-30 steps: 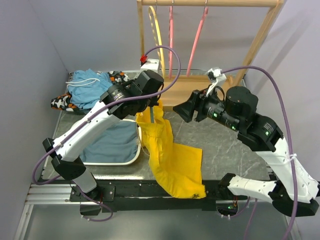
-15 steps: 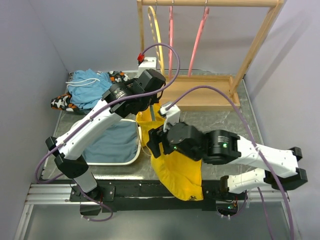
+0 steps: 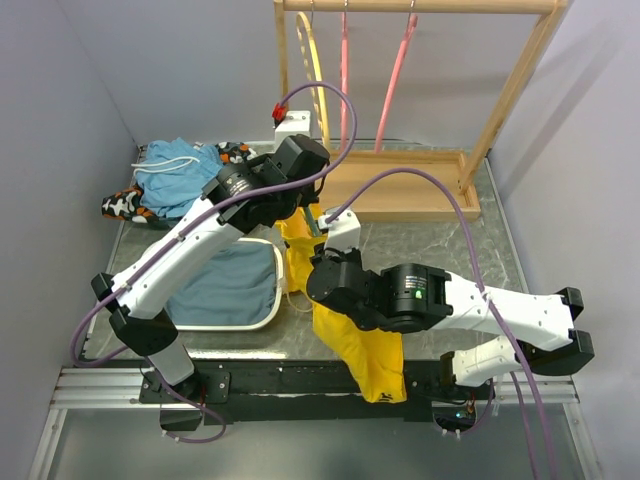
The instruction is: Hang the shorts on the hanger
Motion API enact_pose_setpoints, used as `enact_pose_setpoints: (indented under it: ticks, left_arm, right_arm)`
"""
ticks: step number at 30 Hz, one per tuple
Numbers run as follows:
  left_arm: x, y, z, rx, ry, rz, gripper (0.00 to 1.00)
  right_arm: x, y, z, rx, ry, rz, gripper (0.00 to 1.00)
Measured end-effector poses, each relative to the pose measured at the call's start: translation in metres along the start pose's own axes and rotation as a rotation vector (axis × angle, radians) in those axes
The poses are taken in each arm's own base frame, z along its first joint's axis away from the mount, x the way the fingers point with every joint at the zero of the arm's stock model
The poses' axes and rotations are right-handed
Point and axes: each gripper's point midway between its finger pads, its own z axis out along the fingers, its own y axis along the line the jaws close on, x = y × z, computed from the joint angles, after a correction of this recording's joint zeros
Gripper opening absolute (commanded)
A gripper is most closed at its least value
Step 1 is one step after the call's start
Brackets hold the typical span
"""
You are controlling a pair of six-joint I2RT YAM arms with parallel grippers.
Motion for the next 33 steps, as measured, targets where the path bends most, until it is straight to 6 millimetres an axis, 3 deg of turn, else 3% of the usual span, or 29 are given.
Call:
enact_pose_setpoints:
  ticks: [3,4,5,7,8,9,11,22,27,33]
  left_arm:
    - [0.000,-0.003,0.003,0.012,-0.001,-0.008,0.07]
    - [0.002,-0.004,0.004,0.018,0.003,-0.008,0.14]
    - [0.003,-0.005,0.004,0.023,0.006,-0.007,0.39]
    - [0.006,-0.008,0.003,0.042,0.018,0.004,0.57]
    - [0.006,-0.010,0.002,0.058,0.020,-0.003,0.84]
    - [0.005,-0.012,-0.001,0.073,0.021,-0.004,0.92]
    - [0.002,-0.013,-0.008,0.103,0.019,-0.003,0.98]
    - [-0.022,-0.013,-0.049,0.236,-0.037,-0.062,0.97]
    - [-0.028,-0.008,-0.064,0.270,-0.060,-0.073,0.96]
    - [-0.037,-0.001,-0.079,0.292,-0.094,-0.098,0.96]
  right_arm:
    - [0.001,-0.002,0.002,-0.004,-0.020,0.011,0.00]
    - [0.003,-0.004,0.003,-0.006,-0.026,0.009,0.00]
    - [0.004,-0.006,0.002,-0.011,-0.032,0.012,0.00]
    - [0.009,-0.012,0.001,-0.024,-0.047,0.010,0.00]
    - [0.012,-0.016,0.001,-0.026,-0.051,0.008,0.00]
    - [0.015,-0.020,0.000,-0.029,-0.058,0.007,0.00]
    - [0.021,-0.026,0.000,-0.034,-0.065,0.002,0.00]
    - [0.040,-0.045,0.000,-0.043,-0.101,0.062,0.00]
    - [0.054,-0.064,-0.006,-0.038,-0.108,0.120,0.00]
    - [0.052,-0.097,-0.020,0.022,-0.142,0.275,0.00]
